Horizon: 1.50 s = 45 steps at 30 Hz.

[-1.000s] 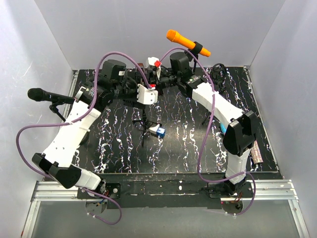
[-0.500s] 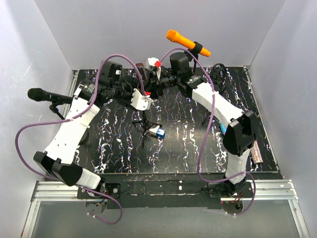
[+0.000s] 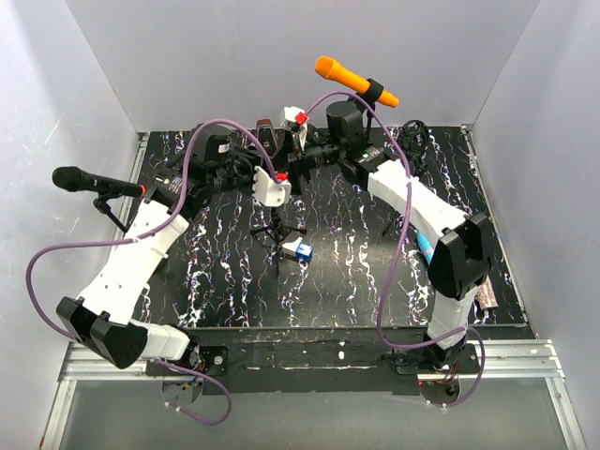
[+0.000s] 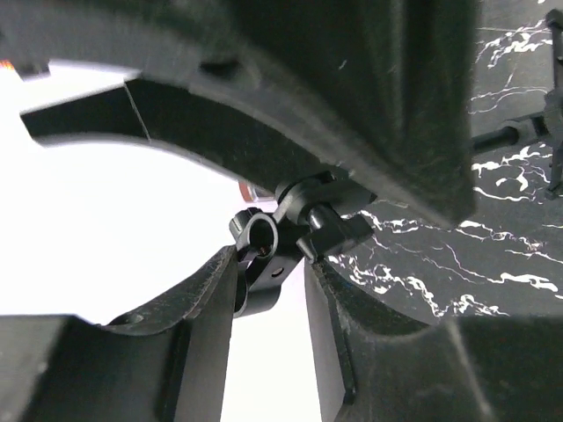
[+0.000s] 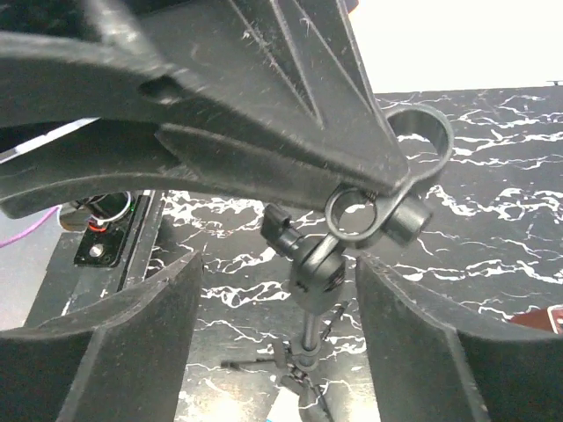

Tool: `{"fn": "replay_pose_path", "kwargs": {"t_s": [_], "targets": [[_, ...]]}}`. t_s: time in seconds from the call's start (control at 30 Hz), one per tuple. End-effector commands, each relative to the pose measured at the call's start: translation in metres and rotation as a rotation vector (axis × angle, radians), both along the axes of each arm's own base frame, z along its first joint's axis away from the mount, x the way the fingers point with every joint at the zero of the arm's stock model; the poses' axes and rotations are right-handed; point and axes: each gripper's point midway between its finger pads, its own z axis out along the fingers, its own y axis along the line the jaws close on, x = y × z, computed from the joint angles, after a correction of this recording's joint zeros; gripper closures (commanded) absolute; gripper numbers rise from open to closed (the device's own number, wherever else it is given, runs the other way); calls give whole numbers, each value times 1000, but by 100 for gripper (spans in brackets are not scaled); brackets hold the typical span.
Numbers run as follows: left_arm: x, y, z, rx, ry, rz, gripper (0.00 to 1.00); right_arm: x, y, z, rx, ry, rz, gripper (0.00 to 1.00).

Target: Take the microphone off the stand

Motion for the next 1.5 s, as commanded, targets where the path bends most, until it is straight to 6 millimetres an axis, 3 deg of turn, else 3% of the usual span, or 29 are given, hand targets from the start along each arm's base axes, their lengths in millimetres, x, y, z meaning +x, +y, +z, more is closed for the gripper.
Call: {"fn": "replay_pose_path", "kwargs": {"t_s": [0.0, 0.07, 0.17, 0.4, 0.6, 0.87, 0.9, 0.97, 1.03, 1.23, 1.37, 1.47], "targets": [[9, 31, 14, -69, -19, 247, 68, 11, -15, 46, 87, 38, -118, 21], [8, 42, 13, -73, -11, 316, 70, 12, -19, 43, 80, 59, -135, 20], [3, 55, 16, -88, -7, 411, 73, 12, -21, 24, 41, 70, -164, 18], [-8, 52, 21, -154, 41, 507, 74, 28, -16, -4, 5, 104, -250, 18], [-14, 38, 20, -201, 98, 497, 74, 35, -18, -27, -36, 249, -270, 32], [-21, 35, 16, -211, 148, 487, 74, 19, -21, -47, -108, 472, -128, 43], [-20, 35, 14, -216, 146, 495, 69, 18, -22, -50, -121, 490, -117, 44], [-12, 38, 22, -281, 122, 561, 39, 18, -25, -54, -131, 498, -113, 44], [3, 39, 37, -402, 103, 669, 21, 17, -27, -54, -127, 484, -114, 44], [21, 55, 60, -522, 106, 913, 9, 13, -30, -55, -122, 490, -117, 44], [24, 93, 79, -761, 104, 1107, 7, 13, -32, -50, -116, 478, -120, 44], [32, 120, 78, -895, 130, 1182, 4, 13, -37, -46, -112, 471, -131, 44]]}}
